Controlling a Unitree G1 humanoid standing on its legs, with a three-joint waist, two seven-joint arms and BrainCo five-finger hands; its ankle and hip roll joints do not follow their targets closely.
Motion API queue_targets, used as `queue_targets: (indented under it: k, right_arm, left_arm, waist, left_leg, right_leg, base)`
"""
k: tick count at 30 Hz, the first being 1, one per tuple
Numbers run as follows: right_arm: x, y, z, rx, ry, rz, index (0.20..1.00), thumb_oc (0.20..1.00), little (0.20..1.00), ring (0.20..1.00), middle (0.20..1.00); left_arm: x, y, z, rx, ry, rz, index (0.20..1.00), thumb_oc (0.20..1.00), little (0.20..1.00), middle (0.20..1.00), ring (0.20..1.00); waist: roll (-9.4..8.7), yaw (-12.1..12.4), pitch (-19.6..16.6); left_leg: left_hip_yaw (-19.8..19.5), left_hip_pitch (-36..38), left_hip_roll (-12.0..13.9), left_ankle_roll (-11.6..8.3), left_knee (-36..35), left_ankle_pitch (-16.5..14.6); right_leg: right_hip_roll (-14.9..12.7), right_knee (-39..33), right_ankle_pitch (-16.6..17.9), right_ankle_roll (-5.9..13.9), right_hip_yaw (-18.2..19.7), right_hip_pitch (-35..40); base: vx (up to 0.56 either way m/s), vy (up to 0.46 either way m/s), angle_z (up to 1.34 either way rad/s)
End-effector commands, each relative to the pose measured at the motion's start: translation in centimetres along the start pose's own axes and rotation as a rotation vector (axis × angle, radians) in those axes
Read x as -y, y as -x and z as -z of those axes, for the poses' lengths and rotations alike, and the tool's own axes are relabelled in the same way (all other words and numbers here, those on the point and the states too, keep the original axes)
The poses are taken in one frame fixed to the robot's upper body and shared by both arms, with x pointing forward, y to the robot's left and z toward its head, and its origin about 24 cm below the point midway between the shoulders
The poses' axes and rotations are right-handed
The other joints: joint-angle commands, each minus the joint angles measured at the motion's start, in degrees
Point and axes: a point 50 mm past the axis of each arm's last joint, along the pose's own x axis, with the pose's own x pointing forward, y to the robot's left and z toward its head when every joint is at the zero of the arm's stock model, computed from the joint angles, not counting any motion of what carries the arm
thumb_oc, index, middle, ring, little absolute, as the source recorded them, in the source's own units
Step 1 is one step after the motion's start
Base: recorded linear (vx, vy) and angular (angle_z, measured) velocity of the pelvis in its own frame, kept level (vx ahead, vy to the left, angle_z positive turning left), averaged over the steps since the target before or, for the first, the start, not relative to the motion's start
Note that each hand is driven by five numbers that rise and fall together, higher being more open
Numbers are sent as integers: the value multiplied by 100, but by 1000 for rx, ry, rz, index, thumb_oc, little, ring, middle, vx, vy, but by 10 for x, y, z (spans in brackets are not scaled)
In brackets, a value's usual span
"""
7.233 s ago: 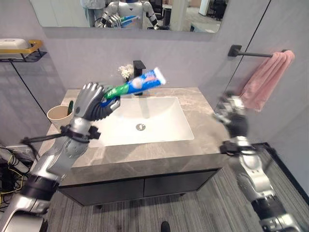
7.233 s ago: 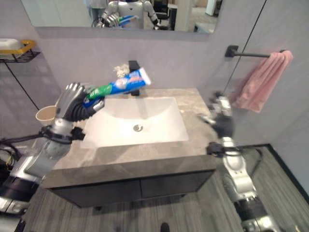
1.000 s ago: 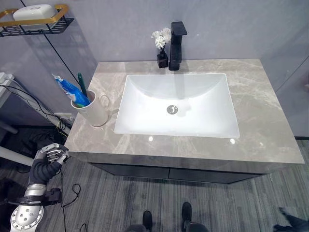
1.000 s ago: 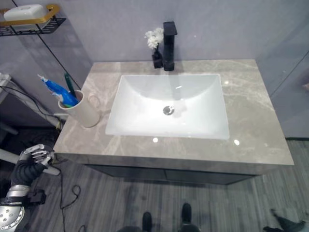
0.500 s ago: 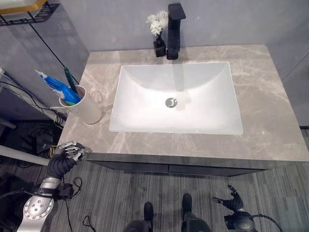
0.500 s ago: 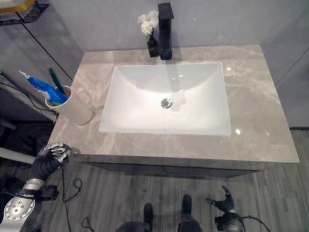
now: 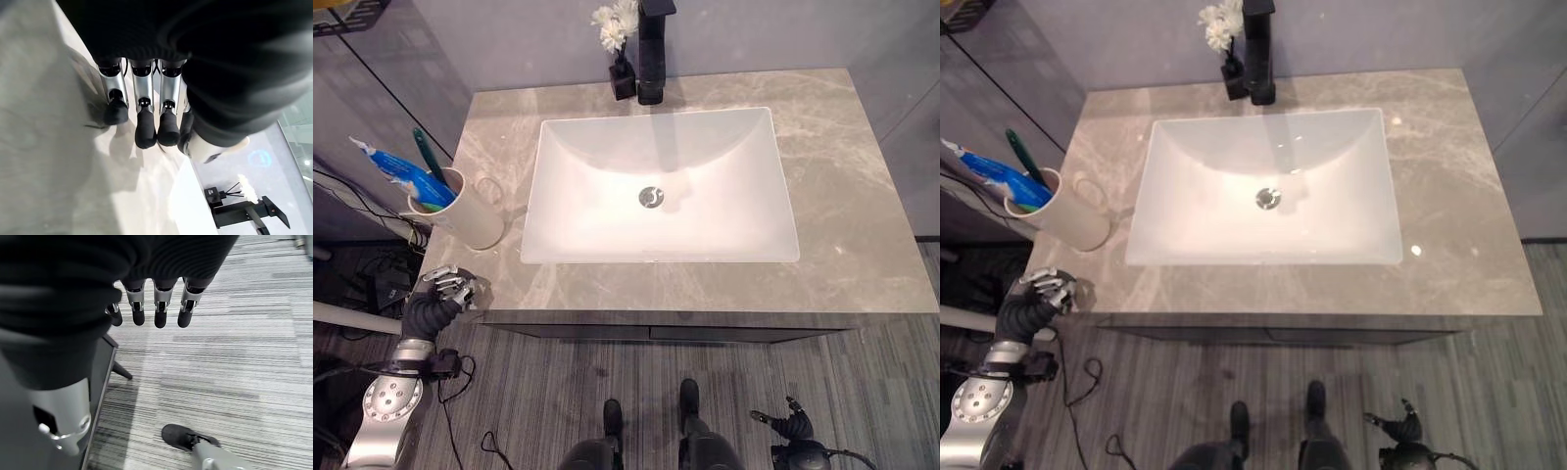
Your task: Put brush and paste in cup on sink, flatten towel.
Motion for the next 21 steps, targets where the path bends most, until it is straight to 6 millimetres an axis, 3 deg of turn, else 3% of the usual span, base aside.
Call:
queue_targets:
  k: [1, 10, 21]
  right_arm:
    - [-7, -5, -19, 38, -75, -9, 1000, 1000, 1000, 1000, 1000]
    - [-10, -7, -27, 57, -78, -26, 1000, 1000, 1000, 1000, 1000]
    - [-14, -8, -39, 95, -85, -38, 1000, 1000, 1000, 1000, 1000]
  left_arm:
    - [-18, -14, -15, 68, -22, -43, 200, 200, 200, 200, 200]
    - [-24, -26, -17, 81, -29, -82, 200, 200, 200, 200, 200]
    - [-27, -52, -38, 165, -30, -118, 200, 200, 200, 200, 200]
  waist:
    - [-91, -123, 145]
    - [-94, -190, 235]
    - [-121, -259, 352]
  left_leg:
    - [-368, 70, 78, -135, 13, 62]
    - [-331, 10, 94, -155, 13, 67]
    - [-349, -66, 112, -173, 13, 79]
  right_leg:
    - [-341, 88, -336, 409, 104, 591]
    - [-305, 112, -362, 398, 138, 494]
    - [-293, 149, -365, 391, 142, 408]
  base:
    - [0, 0, 0]
    - [0, 0, 0]
    - [0, 0, 0]
